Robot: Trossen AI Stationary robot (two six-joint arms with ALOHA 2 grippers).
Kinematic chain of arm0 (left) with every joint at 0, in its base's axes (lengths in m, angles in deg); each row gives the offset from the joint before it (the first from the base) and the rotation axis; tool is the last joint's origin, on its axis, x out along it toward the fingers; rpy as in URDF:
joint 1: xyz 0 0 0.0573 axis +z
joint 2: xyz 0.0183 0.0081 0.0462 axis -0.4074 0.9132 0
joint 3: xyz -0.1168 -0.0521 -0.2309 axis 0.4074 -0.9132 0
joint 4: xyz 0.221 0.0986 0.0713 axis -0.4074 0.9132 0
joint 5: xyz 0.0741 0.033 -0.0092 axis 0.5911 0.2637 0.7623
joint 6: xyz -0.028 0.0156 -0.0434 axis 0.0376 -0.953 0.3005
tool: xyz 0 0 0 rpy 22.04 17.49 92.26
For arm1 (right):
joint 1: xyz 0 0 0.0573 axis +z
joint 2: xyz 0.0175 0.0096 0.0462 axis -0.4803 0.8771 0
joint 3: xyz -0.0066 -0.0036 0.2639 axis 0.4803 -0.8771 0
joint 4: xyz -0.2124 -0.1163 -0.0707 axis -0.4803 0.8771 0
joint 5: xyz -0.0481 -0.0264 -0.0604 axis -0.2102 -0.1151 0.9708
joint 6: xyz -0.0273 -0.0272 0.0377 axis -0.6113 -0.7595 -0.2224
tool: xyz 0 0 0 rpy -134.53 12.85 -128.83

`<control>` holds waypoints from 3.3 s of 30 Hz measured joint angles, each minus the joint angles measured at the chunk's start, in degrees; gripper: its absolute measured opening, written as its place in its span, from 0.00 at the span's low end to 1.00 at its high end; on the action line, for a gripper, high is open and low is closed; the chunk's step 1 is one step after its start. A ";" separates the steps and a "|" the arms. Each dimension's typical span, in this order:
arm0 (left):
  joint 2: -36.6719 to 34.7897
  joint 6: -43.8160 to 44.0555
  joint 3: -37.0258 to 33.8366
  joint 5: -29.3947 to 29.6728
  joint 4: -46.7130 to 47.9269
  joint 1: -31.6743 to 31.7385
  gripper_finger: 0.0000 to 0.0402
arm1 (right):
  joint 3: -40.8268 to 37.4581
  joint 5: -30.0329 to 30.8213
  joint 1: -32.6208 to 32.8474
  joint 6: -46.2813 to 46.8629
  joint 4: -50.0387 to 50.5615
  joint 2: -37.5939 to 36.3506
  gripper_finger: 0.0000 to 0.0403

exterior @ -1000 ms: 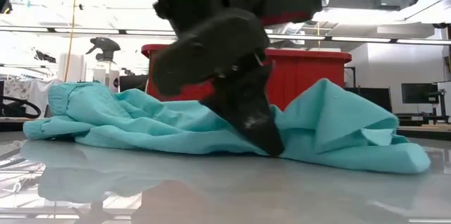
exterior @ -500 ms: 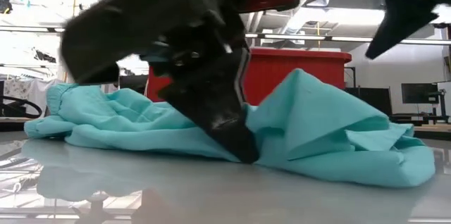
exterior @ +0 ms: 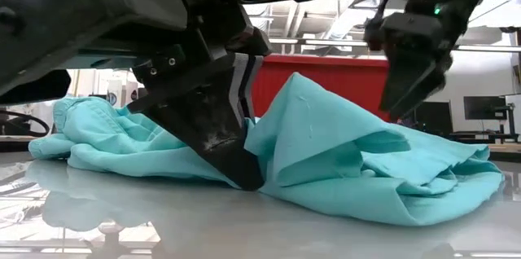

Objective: Fold laundry
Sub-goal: Fold the light blue shorts

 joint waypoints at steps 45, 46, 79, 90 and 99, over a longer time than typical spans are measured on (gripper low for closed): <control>0.04 1.66 5.74 7.42 -10.75 -0.26 0.00 | -0.15 -14.15 -3.96 -3.38 -3.56 -2.78 0.05; 0.04 2.45 6.02 8.12 -10.57 -0.41 0.00 | -0.15 -14.14 -4.38 -3.41 -3.57 -3.38 0.05; 0.04 59.38 7.69 50.78 21.99 -9.39 0.00 | 0.00 -24.24 -18.55 -11.31 -27.40 -5.28 0.05; 0.04 69.60 7.69 49.00 28.45 -11.04 0.00 | 0.88 -26.37 -19.98 -12.12 -39.34 4.01 0.05; 0.03 77.39 5.40 44.83 35.56 -11.10 0.00 | 15.68 -33.83 -19.97 -15.28 -40.42 21.40 0.06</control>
